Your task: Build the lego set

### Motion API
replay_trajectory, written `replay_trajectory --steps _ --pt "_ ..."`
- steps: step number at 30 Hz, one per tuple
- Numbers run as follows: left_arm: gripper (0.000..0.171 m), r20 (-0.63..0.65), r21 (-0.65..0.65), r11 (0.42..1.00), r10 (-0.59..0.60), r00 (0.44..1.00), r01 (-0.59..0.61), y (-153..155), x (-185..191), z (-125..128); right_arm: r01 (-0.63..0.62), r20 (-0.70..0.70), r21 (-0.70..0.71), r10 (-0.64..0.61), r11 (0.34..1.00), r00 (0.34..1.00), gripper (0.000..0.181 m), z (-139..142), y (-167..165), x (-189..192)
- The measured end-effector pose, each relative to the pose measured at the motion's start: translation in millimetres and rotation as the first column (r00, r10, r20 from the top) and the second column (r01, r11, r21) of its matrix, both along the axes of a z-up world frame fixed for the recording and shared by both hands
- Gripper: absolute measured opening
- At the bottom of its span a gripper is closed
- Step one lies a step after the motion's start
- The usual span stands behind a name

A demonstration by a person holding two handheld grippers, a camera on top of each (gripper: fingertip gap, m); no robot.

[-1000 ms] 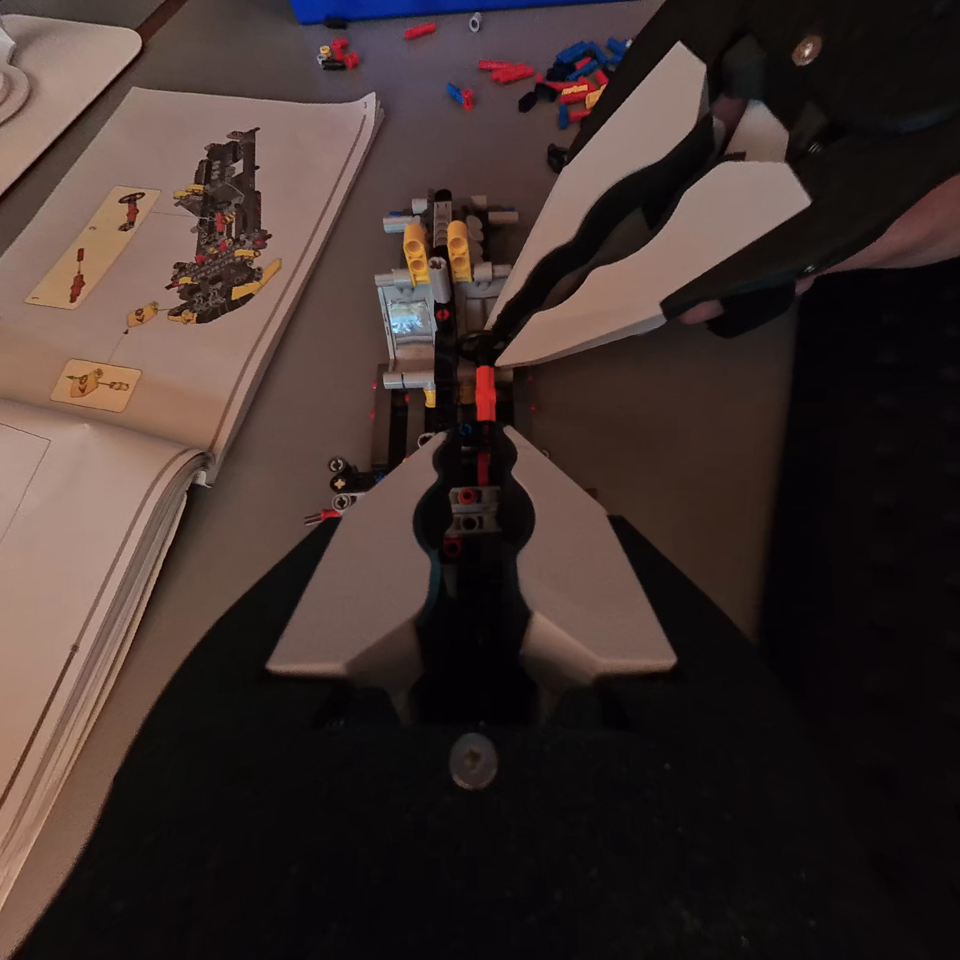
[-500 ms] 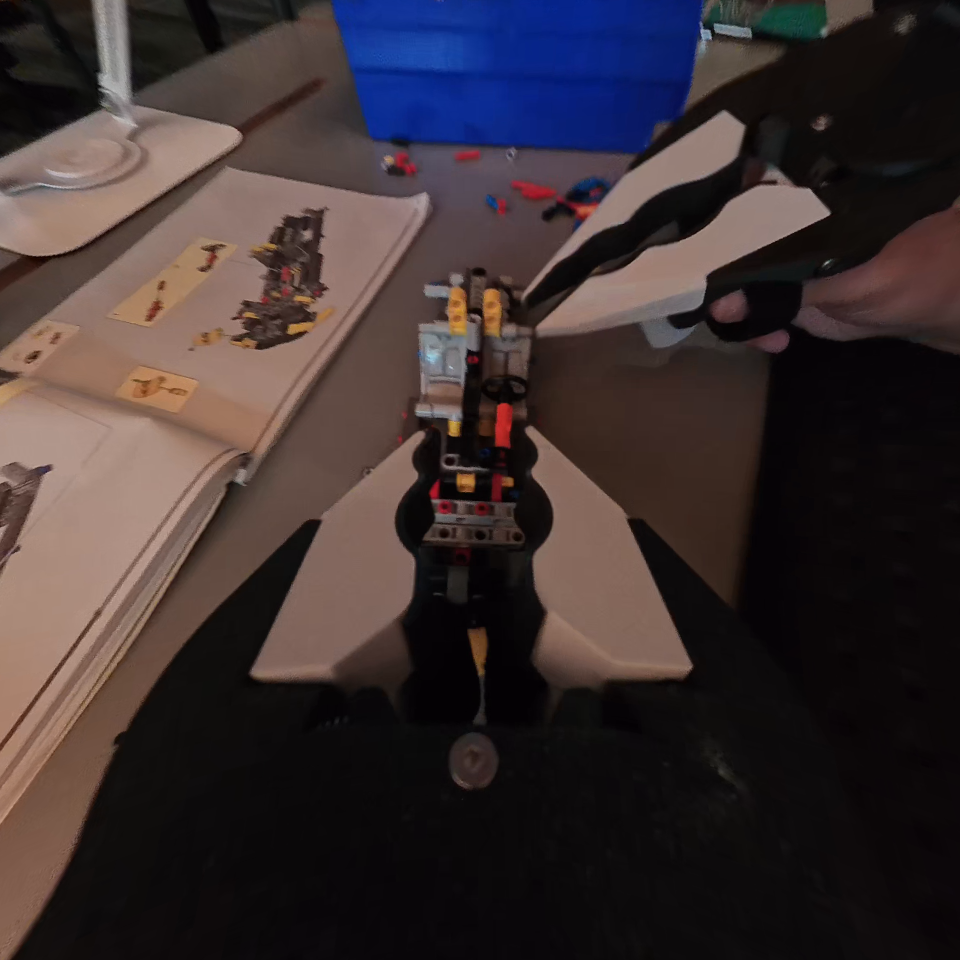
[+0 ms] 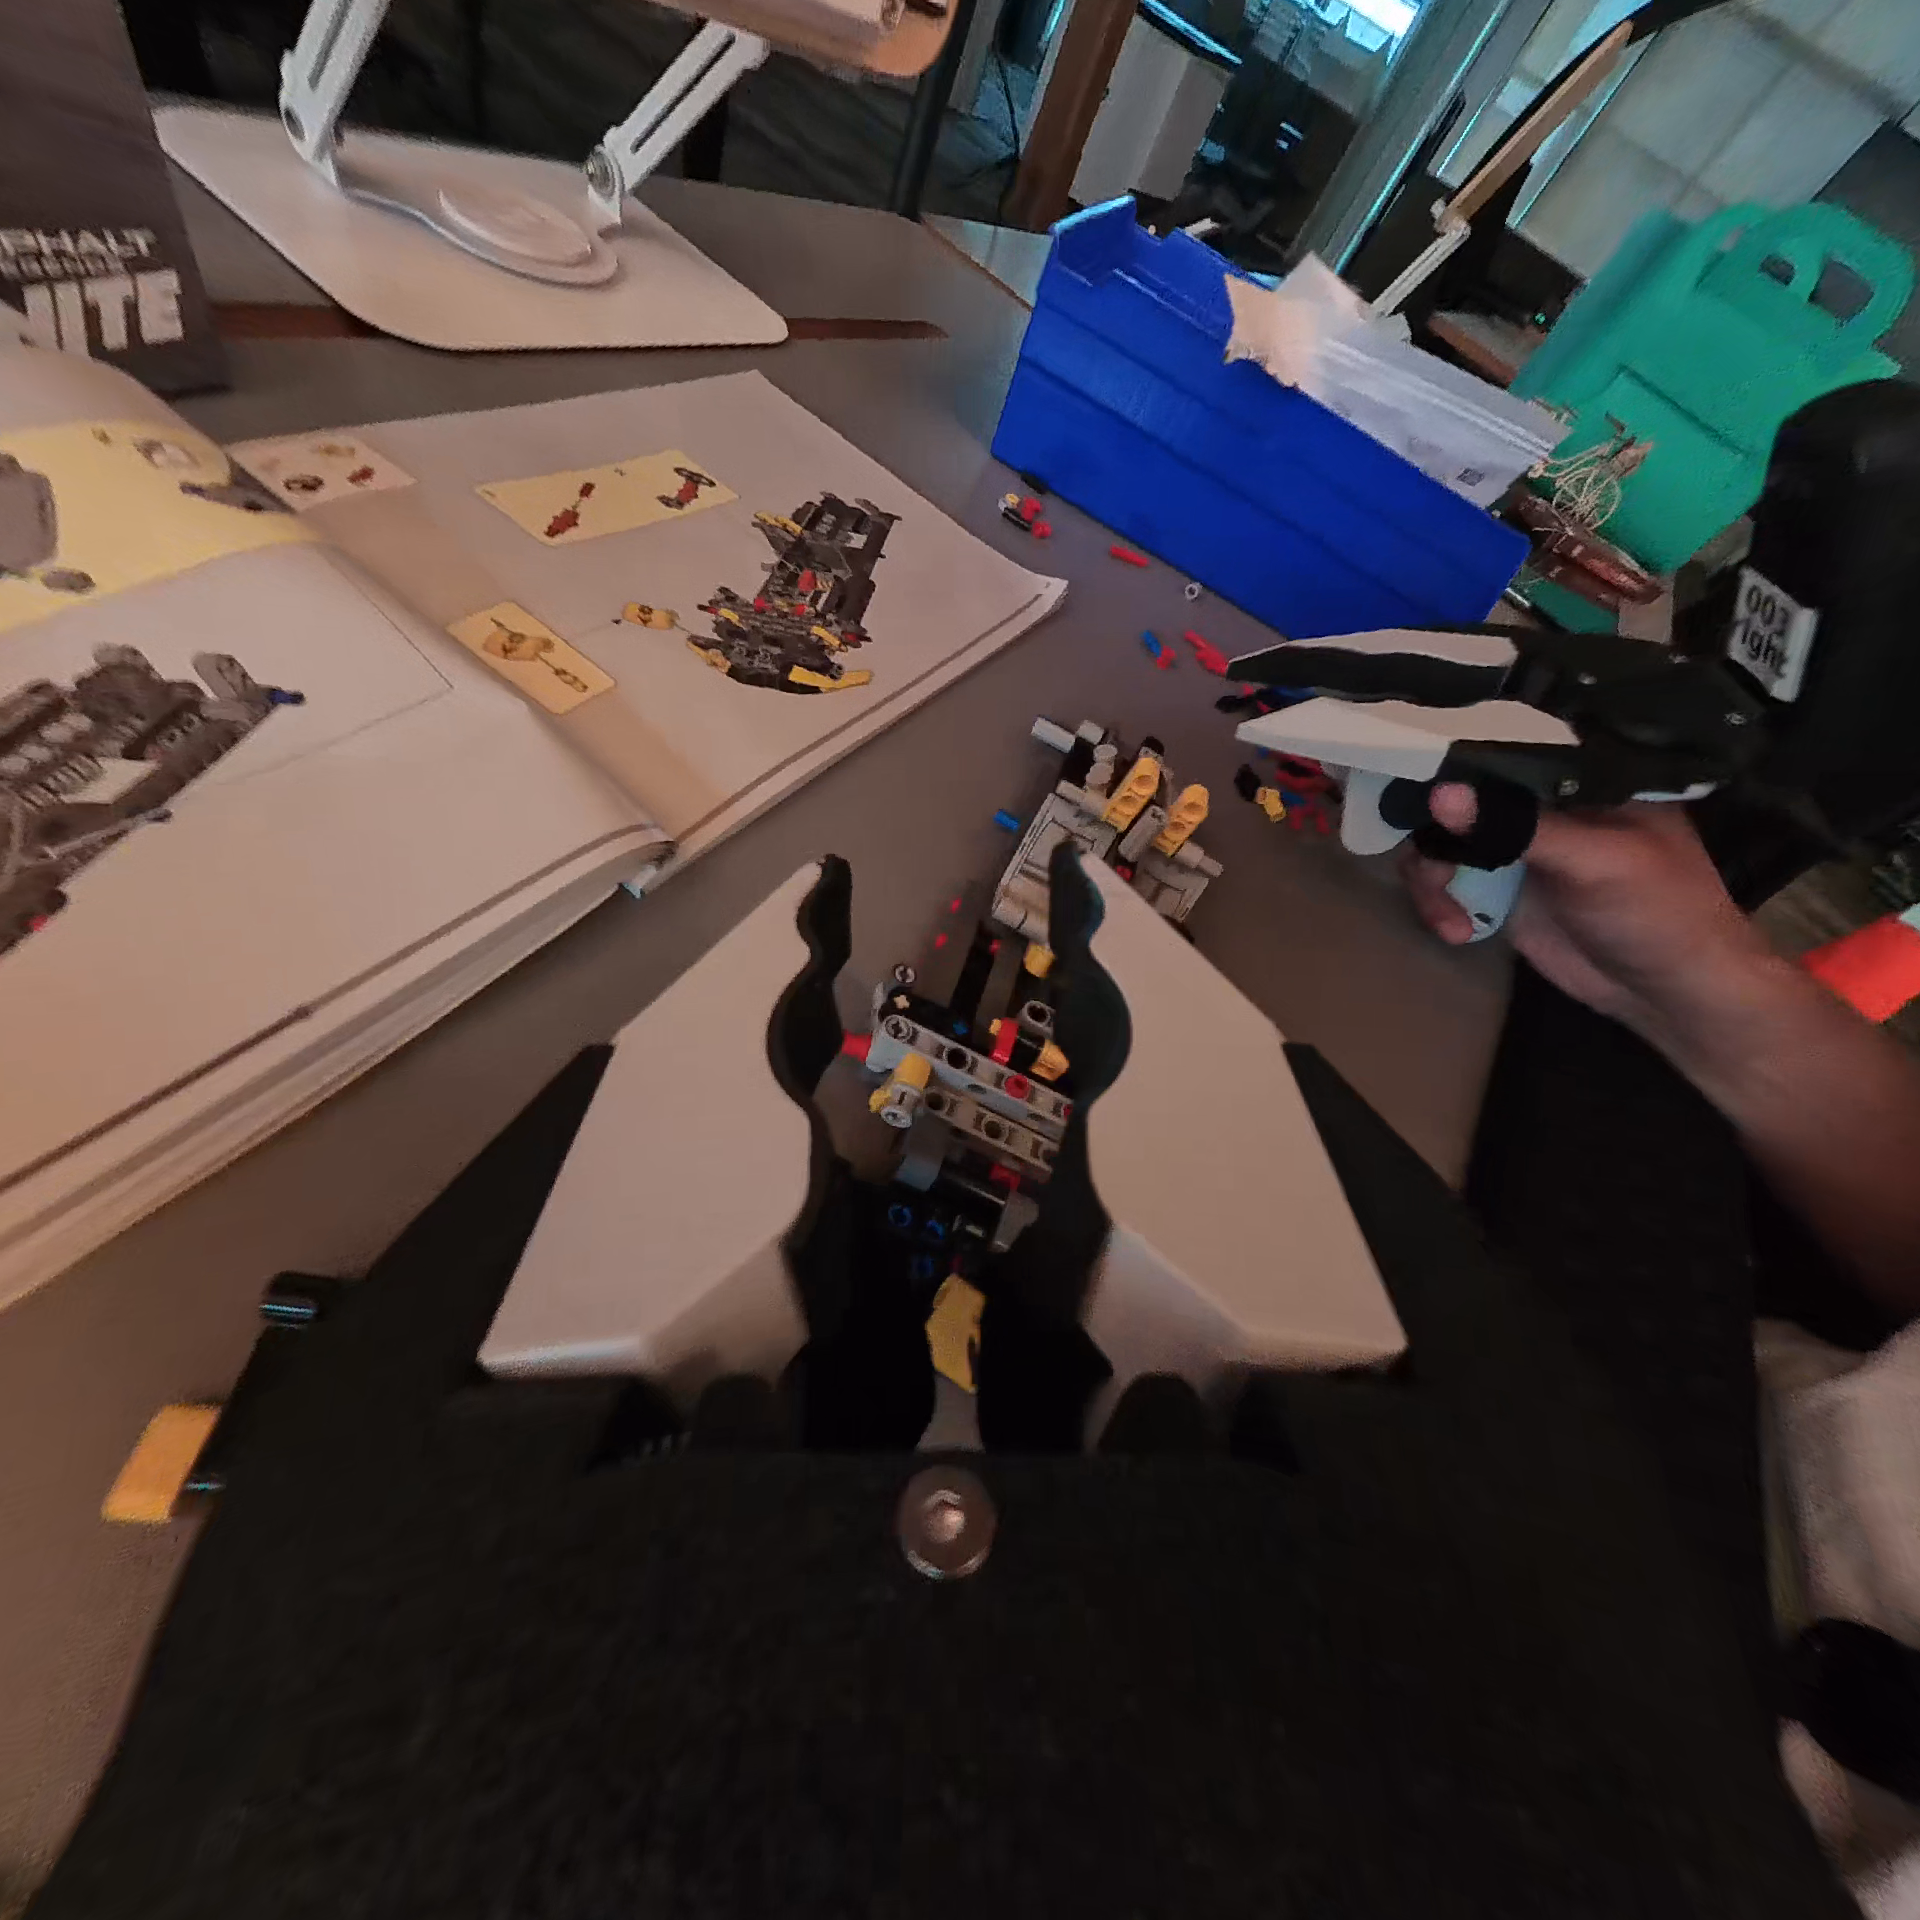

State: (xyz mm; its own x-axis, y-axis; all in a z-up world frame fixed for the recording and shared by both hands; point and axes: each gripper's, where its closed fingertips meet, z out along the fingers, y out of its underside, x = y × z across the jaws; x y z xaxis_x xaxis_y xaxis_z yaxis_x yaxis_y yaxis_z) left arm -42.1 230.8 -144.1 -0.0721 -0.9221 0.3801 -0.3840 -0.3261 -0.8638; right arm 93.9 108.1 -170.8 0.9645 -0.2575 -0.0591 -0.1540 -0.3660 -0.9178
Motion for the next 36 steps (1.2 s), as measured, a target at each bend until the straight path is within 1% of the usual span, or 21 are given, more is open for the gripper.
replay_trajectory --steps 1,3,5,6,7,8,9,11,13,15,17,19,21,22,24,26,28,30,32,36 --pt "0.035 -0.016 -0.016 1.0 0.01 1.0 -0.01 1.1 1.2 -0.9 0.004 0.002 -0.002 -0.004 1.0 1.0 0.039 0.0 -0.5 0.5" --pt "0.044 -0.053 -0.087 0.995 0.037 0.998 -0.042 3.3 4.8 1.0 0.003 -0.005 -0.007 -0.003 1.0 1.0 0.038 -1.0 -0.9 -0.1" --pt "0.054 -0.112 -0.18 0.984 -0.025 0.993 0.004 -6.0 7.9 7.6 0.005 -0.015 -0.003 -0.005 1.0 1.0 0.036 -0.5 -1.6 0.2" --pt "0.055 -0.155 -0.182 0.983 -0.053 0.987 0.024 -8.2 10.2 9.4 0.009 -0.016 0.001 -0.009 1.0 1.0 0.035 0.1 -2.3 0.9" --pt "0.057 -0.209 -0.147 0.989 -0.051 0.977 0.02 -5.6 13.6 9.4 0.014 -0.017 0.007 -0.014 1.0 1.0 0.033 1.3 -3.2 1.7" --pt "0.06 -0.265 -0.077 0.997 -0.03 0.964 0.01 -0.1 18.0 8.3 0.021 -0.021 0.014 -0.021 1.0 1.0 0.031 2.7 -4.2 2.8" --pt "0.062 -0.311 0.023 1.0 -0.007 0.95 0.015 6.0 23.5 7.8 0.024 -0.029 0.023 -0.023 0.999 0.999 0.03 4.1 -4.8 3.3" --pt "0.059 -0.379 0.218 0.974 0.029 0.925 0.059 15.6 39.7 8.4 0.017 -0.057 0.034 -0.016 0.999 0.998 0.029 4.2 -4.7 2.7" --pt "0.051 -0.467 0.325 0.931 0.006 0.884 0.165 13.4 57.8 5.9 0.012 -0.085 0.042 -0.009 0.999 0.996 0.028 4.0 -4.8 2.2" --pt "0.048 -0.53 0.36 0.886 -0.063 0.846 0.291 0.9 80.1 2.1 0.017 -0.101 0.058 -0.011 0.998 0.995 0.028 5.8 -5.9 3.1" --pt "0.042 -0.6 0.338 0.833 -0.168 0.782 0.438 -19.6 102.0 -9.5 0.02 -0.121 0.074 -0.011 0.997 0.993 0.027 7.5 -7.1 4.0" --pt "0.043 -0.642 0.347 0.781 -0.206 0.739 0.519 -33.2 131.0 -24.0 0.017 -0.144 0.09 -0.004 0.996 0.99 0.026 9.2 -7.4 4.0" --pt "0.05 -0.656 0.365 0.746 -0.219 0.723 0.557 -44.0 165.3 -39.0 0.006 -0.168 0.099 0.011 0.995 0.986 0.026 9.4 -7.0 2.0" --pt "0.05 -0.65 0.381 0.739 -0.213 0.73 0.555 -48.1 184.1 -44.9 0.0 -0.178 0.102 0.018 0.995 0.984 0.026 9.6 -6.8 0.7" --pt "0.045 -0.623 0.402 0.739 -0.212 0.753 0.54 -58.2 216.5 -52.4 -0.009 -0.185 0.111 0.03 0.994 0.982 0.026 10.7 -6.6 -1.1" --pt "0.045 -0.598 0.392 0.738 -0.248 0.762 0.548 -72.6 235.7 -55.4 -0.016 -0.186 0.116 0.037 0.993 0.982 0.026 11.5 -6.8 -2.3" --pt "0.044 -0.567 0.398 0.739 -0.267 0.779 0.544 -81.4 248.0 -54.7 -0.022 -0.193 0.125 0.046 0.992 0.98 0.026 12.4 -6.8 -3.4" --pt "0.043 -0.557 0.398 0.745 -0.266 0.786 0.535 -82.7 253.5 -56.2 -0.028 -0.205 0.131 0.055 0.991 0.977 0.026 12.6 -6.6 -4.1" --pt "0.045 -0.577 0.383 0.737 -0.281 0.767 0.557 -83.4 250.7 -61.3 -0.034 -0.223 0.135 0.064 0.99 0.973 0.026 12.1 -6.2 -5.1" --pt "0.045 -0.584 0.397 0.727 -0.27 0.766 0.56 -78.8 251.0 -68.5 -0.051 -0.259 0.143 0.087 0.988 0.962 0.026 10.9 -4.9 -8.2"
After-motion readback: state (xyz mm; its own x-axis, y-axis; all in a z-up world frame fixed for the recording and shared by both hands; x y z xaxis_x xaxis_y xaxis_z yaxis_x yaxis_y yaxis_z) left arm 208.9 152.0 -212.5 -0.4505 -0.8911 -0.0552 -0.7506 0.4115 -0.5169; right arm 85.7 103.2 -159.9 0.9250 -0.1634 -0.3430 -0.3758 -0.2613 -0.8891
